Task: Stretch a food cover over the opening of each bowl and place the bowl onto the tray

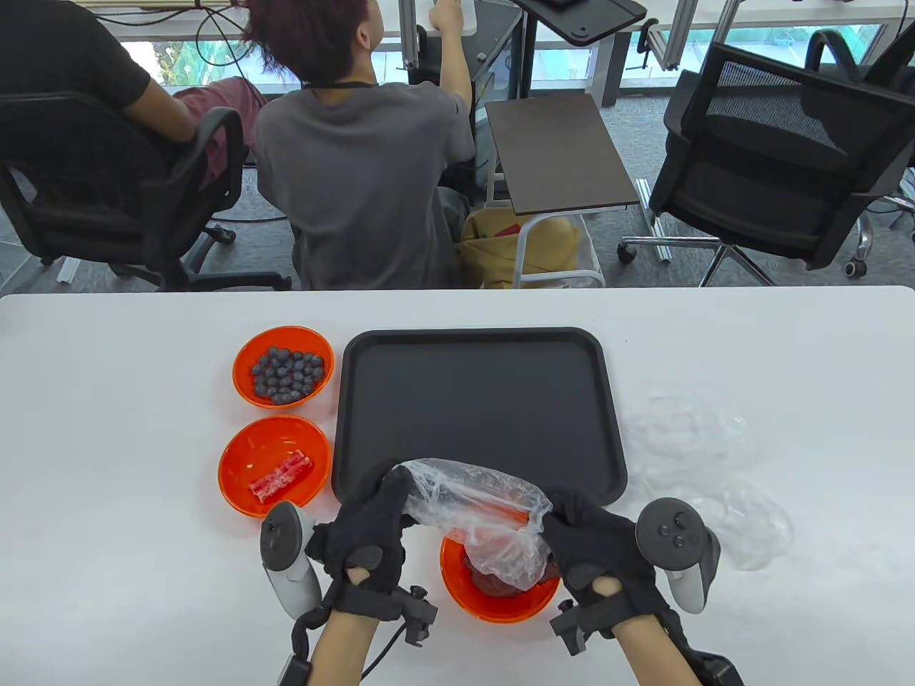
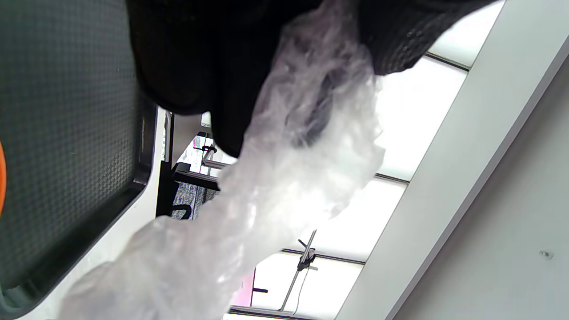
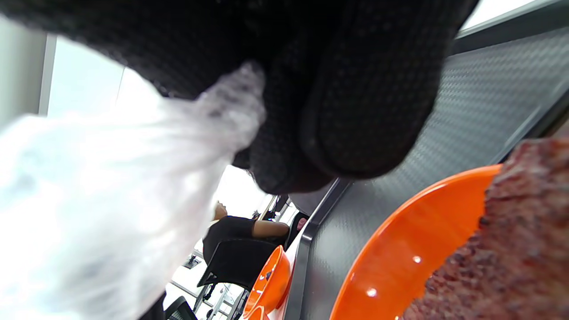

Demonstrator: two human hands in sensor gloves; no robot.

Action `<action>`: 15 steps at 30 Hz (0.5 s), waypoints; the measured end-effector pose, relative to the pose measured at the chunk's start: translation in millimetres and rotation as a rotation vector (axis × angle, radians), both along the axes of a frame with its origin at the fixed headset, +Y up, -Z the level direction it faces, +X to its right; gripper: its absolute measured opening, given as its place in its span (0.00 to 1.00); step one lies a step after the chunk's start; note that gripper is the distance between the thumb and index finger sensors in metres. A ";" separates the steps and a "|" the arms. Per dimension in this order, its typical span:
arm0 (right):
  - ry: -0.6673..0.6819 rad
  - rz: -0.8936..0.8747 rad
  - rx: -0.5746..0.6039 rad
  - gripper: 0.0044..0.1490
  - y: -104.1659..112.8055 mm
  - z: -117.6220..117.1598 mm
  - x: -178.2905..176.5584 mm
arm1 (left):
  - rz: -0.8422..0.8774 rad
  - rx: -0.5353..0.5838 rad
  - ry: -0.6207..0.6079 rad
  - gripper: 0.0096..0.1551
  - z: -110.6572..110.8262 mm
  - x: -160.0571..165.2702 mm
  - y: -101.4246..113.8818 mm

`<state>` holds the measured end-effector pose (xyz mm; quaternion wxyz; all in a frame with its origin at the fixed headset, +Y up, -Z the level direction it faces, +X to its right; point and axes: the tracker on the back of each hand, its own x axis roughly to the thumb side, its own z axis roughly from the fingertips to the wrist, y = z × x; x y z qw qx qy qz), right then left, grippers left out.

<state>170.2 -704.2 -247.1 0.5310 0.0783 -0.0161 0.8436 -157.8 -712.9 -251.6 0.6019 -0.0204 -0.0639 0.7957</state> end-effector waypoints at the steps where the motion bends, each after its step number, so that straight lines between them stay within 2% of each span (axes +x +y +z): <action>1: 0.007 -0.030 0.015 0.28 -1.0 -0.1 1.6 | 0.007 -0.018 -0.013 0.25 -0.1 0.0 -1.4; 8: 0.088 -0.413 0.003 0.29 -4.3 -3.4 5.5 | -0.154 -0.050 -0.071 0.25 -1.2 8.3 -4.5; 12: 0.147 -0.585 -0.004 0.29 -7.7 -5.4 5.1 | -0.294 -0.057 -0.043 0.25 -0.2 14.7 -4.8; 15: 0.211 -0.721 -0.028 0.29 -12.0 -7.0 2.9 | -0.307 -0.077 -0.049 0.25 0.0 18.1 -8.8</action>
